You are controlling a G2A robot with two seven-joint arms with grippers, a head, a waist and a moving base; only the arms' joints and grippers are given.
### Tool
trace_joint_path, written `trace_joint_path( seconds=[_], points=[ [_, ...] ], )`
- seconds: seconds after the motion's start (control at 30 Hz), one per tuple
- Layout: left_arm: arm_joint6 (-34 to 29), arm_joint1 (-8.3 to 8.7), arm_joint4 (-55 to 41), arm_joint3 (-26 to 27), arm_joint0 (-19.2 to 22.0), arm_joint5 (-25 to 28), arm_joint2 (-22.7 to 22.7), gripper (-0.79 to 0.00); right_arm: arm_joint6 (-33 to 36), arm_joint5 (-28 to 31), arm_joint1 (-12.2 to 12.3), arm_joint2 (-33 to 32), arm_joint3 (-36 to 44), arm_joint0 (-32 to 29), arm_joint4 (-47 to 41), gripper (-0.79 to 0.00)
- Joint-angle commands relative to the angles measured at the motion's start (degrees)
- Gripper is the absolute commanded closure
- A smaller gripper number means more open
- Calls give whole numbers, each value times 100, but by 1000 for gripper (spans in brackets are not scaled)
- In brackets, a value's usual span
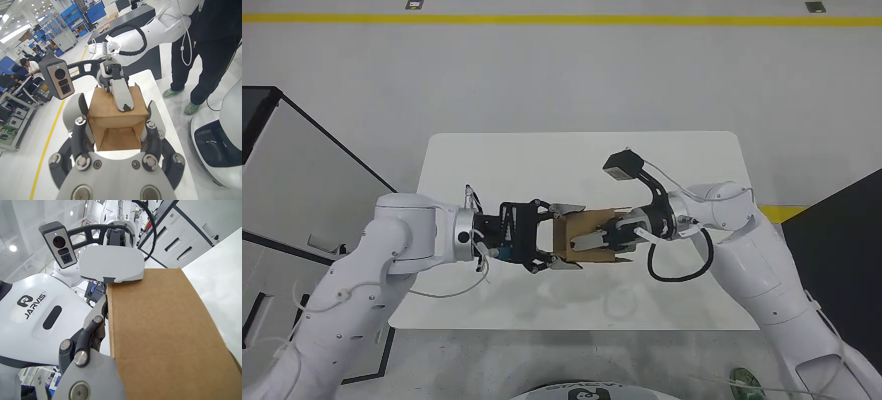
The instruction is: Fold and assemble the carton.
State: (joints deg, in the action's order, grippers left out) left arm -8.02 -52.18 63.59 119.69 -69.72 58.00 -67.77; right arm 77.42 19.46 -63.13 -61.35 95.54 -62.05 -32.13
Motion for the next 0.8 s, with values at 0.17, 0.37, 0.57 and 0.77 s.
trace_joint_path(
  seconds=[0.17,0.37,0.57,0.77],
  points=[
    [-7,11,-25,-21,13,0,-13,-465,-28,25,0,10,-54,19,-42,0],
    [-3,16,-33,-41,39,0,0,-366,-63,59,10,-22,-80,-14,-69,-117],
    [33,15,-18,-64,71,0,31,-289,-84,84,20,-57,-79,-56,-111,-289],
    [57,10,5,-104,91,-4,54,-200,-93,123,29,-111,-89,-90,-230,-785]
  ],
)
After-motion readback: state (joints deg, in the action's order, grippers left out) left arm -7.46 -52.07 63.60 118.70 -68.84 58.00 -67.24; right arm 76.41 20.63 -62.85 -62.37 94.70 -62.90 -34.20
